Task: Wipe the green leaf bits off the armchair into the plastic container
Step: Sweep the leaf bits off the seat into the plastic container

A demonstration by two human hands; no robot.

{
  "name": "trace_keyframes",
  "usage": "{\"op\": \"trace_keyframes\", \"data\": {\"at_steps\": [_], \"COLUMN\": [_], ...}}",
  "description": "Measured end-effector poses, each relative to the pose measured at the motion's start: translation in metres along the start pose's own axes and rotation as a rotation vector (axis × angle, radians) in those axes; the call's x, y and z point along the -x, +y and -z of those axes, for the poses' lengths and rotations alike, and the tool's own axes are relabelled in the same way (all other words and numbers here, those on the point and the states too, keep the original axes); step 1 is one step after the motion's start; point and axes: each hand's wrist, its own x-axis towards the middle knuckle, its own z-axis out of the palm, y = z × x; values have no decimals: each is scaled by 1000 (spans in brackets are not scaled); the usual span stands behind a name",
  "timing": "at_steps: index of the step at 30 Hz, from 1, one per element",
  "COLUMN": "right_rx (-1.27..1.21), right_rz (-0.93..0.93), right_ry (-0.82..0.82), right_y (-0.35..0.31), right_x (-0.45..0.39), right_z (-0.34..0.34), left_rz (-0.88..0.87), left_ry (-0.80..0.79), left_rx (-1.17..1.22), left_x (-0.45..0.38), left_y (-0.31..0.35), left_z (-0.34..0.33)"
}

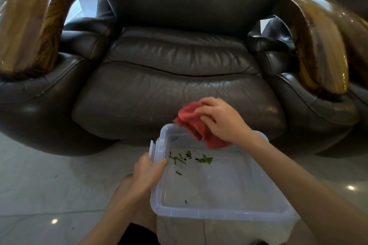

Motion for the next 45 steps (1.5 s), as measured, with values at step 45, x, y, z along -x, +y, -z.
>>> {"op": "trace_keyframes", "data": {"at_steps": [45], "right_rx": [-78], "right_rz": [-208], "right_ry": [7], "right_y": [7], "right_x": [11], "right_z": [13], "left_rz": [-4], "left_ry": [-1], "left_rx": [22], "left_x": [1], "left_y": [-24], "left_z": [-12]}}
